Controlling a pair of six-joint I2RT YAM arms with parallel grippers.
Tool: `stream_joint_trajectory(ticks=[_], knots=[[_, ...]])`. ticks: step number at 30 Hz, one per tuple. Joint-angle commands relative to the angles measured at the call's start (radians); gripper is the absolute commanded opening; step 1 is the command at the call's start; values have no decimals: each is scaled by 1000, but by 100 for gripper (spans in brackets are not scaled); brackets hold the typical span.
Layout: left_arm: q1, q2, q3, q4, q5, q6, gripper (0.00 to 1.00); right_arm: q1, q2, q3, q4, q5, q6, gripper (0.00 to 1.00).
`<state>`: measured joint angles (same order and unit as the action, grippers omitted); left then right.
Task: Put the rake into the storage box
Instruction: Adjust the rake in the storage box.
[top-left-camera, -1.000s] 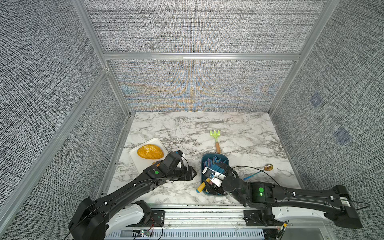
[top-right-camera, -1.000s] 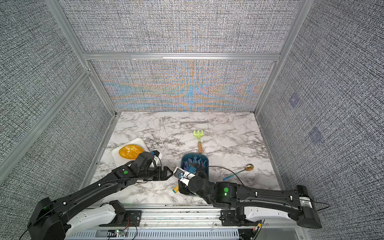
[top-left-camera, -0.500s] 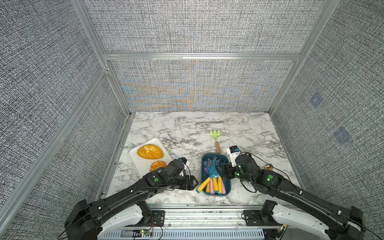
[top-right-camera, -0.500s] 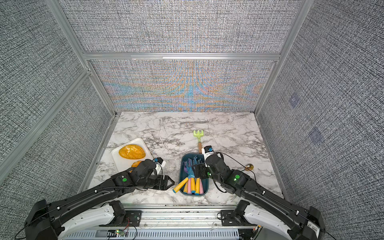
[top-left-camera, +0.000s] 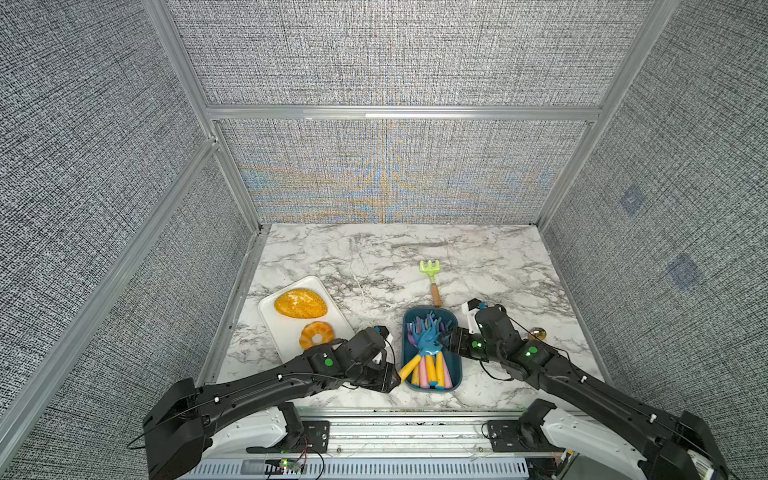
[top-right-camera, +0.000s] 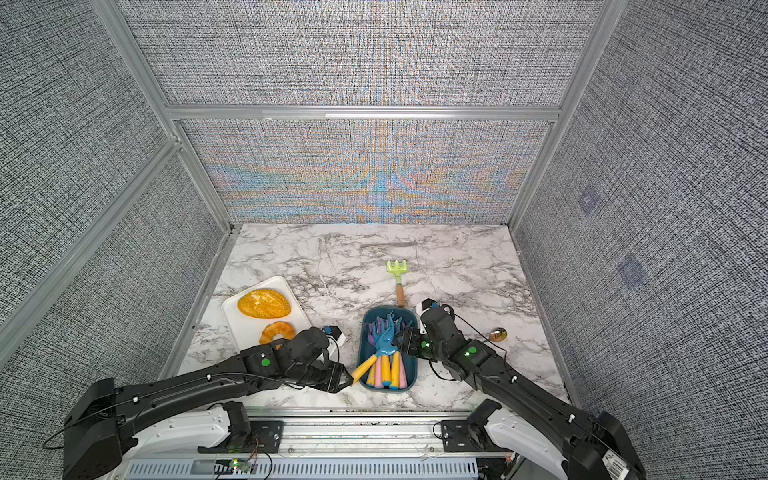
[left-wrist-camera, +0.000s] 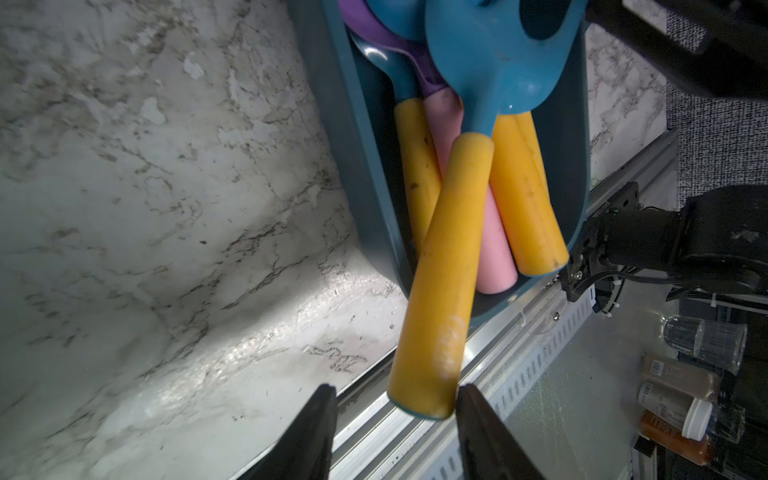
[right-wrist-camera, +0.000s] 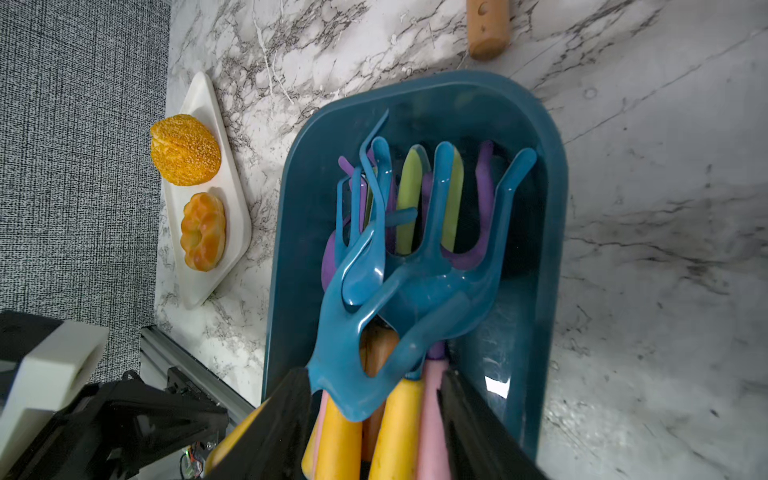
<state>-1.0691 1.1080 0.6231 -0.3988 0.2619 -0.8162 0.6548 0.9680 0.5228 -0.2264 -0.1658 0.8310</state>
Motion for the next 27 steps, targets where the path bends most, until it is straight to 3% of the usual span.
stream_joint_trajectory(ticks=[1,10,18,27], knots=[[-10,23,20,35,-5,-6,47,-4,35,4,50,-19,4,54],[-20,71,50,61,-8,-6,37,-24,123,38,76,20,-25,35],[-26,105,75,90,2,-9,34,-47,173,75,87,19,-60,19],[-28,114,85,92,-7,-7,35,-72,230,169,51,43,-173,12]])
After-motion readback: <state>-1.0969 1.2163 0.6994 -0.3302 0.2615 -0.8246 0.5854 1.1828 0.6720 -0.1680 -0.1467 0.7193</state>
